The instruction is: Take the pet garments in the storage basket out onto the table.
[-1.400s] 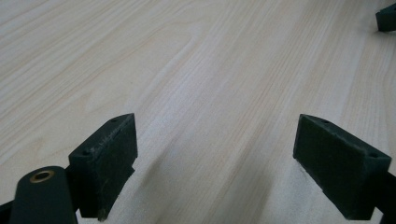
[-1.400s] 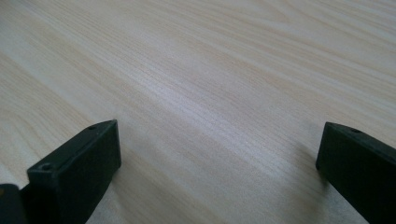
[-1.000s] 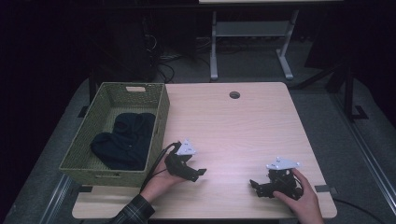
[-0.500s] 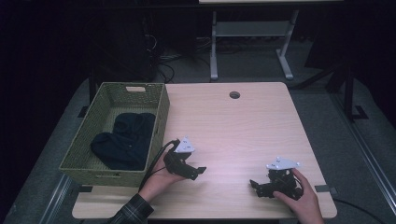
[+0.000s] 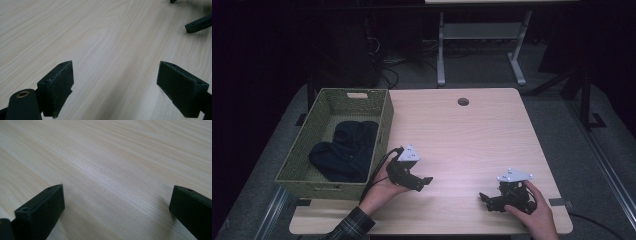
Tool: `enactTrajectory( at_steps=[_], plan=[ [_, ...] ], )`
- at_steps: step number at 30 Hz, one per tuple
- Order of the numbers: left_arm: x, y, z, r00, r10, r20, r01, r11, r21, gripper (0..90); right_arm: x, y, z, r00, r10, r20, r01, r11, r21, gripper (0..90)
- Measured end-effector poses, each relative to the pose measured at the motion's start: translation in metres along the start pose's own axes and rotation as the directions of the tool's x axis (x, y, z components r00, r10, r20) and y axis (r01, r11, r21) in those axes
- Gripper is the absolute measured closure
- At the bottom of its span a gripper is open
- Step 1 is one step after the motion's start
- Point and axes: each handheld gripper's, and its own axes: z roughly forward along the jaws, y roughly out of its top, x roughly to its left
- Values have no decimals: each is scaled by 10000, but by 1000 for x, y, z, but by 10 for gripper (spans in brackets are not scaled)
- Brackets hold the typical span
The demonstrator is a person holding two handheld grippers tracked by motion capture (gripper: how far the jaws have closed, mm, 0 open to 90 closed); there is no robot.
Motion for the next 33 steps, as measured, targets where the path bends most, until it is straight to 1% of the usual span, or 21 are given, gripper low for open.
enactTrajectory(
  at_steps=[2, 4, 5, 8, 12, 13, 15, 20, 21, 23, 25, 28, 29, 30, 33],
  plan=[
    [0, 1, -1, 10000, -22, 37, 22, 10000, 26, 134, 0, 0, 0, 10000, -3, -3, 3, 10000, -1, 0],
    [0, 2, -2, 10000, 44, 37, -44, 10000, 44, 134, 0, 0, 0, 10000, -4, -5, 4, 10000, -2, 0],
    [0, 3, -3, 10000, -28, 47, 29, 10000, -34, 135, 0, 0, 0, 10000, -8, -9, 8, 10000, 2, 0],
    [0, 4, -5, 9999, -74, 85, 74, 10000, -36, 134, 0, 0, 0, 10000, -5, -7, 5, 10000, -1, 0],
    [0, 7, -6, 9999, -25, 144, 25, 10000, -6, 134, 0, 0, 0, 10000, -4, -5, 4, 10000, -1, 0],
    [0, 7, -7, 9999, -85, 143, 86, 10000, -30, 134, 0, 0, 0, 10000, -3, -7, 3, 10000, 1, 0],
    [1, 8, -8, 9999, -1, 166, 2, 10000, -13, 134, 0, 0, 0, 10000, -5, -6, 5, 10000, -1, 0],
    [1, 10, -9, 9998, -102, 193, 104, 9999, -89, 134, 0, 0, 0, 10000, -7, -7, 7, 10000, 1, 0],
    [1, 11, -10, 9998, -41, 197, 42, 10000, -52, 135, 0, 0, 0, 10000, -18, -7, 18, 10000, 3, 0],
    [1, 12, -11, 9998, 3, 210, 0, 9999, -114, 135, 0, 0, 0, 10000, -32, -13, 32, 10000, 5, 0],
    [1, 13, -12, 9996, -120, 250, 125, 9997, -203, 135, 0, 0, 0, 10000, 3, -17, -3, 10000, -1, 0],
    [2, 15, -14, 9996, -43, 274, 48, 9998, -183, 134, 0, 0, 0, 10000, 3, -9, -3, 10000, -1, 0],
    [2, 15, -14, 9996, -103, 273, 109, 9997, -236, 134, 0, 0, 0, 10000, 3, -10, -3, 10000, -3, 0],
    [2, 16, -15, 9996, -11, 265, 16, 9998, -181, 134, 0, 0, 0, 10000, 0, -12, 0, 10000, -1, 0],
    [2, 17, -16, 9995, -50, 315, 58, 9997, -252, 135, 0, 0, 0, 10000, 2, -11, -2, 10000, -1, 0]
  ],
)
